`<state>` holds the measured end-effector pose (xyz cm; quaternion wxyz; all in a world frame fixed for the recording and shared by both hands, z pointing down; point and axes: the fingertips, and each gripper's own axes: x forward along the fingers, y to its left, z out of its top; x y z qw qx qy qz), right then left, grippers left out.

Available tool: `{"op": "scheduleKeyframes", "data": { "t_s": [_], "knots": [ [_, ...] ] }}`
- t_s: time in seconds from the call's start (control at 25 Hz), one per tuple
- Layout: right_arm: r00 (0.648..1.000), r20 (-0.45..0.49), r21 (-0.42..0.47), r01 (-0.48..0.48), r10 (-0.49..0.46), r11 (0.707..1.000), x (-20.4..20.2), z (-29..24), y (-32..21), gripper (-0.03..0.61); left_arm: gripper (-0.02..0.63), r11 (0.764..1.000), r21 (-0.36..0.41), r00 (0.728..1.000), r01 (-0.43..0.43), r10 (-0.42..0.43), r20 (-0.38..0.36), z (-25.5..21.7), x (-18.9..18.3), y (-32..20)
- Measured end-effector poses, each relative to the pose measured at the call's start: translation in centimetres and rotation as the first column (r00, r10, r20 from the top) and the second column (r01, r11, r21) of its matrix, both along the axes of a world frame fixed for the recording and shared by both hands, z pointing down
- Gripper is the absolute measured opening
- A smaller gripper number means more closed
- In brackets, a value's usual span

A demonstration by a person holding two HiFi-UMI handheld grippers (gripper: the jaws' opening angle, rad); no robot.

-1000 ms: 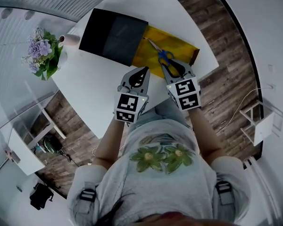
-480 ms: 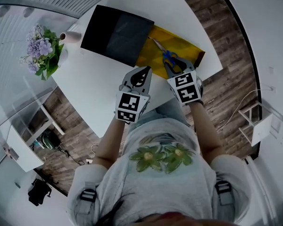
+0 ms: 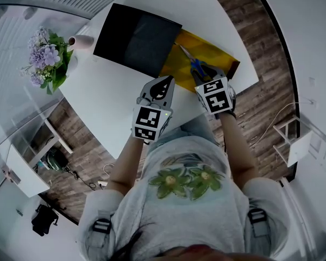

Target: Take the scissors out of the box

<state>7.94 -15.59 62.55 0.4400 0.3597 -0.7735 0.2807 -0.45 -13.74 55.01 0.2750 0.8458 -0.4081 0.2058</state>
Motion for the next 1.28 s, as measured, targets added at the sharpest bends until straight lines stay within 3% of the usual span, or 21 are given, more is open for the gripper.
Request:
{"op": "scheduleKeyframes", "data": {
  "t_s": [0.76, 1.28],
  "knots": [
    [0.997, -0.081, -0.07, -0.01, 0.004, 0.998, 0.3, 3.0, -0.1, 0.117, 0.005, 0.999, -0.03, 1.0, 0.025, -0.026, -0.008, 1.3, -1.4, -0.7],
    [0.994, -0.106, -0.06, -0.031, 0.025, 0.998, 0.5, 3.6, -0.3, 0.109, 0.005, 0.999, -0.034, 0.999, 0.034, -0.034, -0.013, 1.3, -1.7, -0.9]
  ]
}}
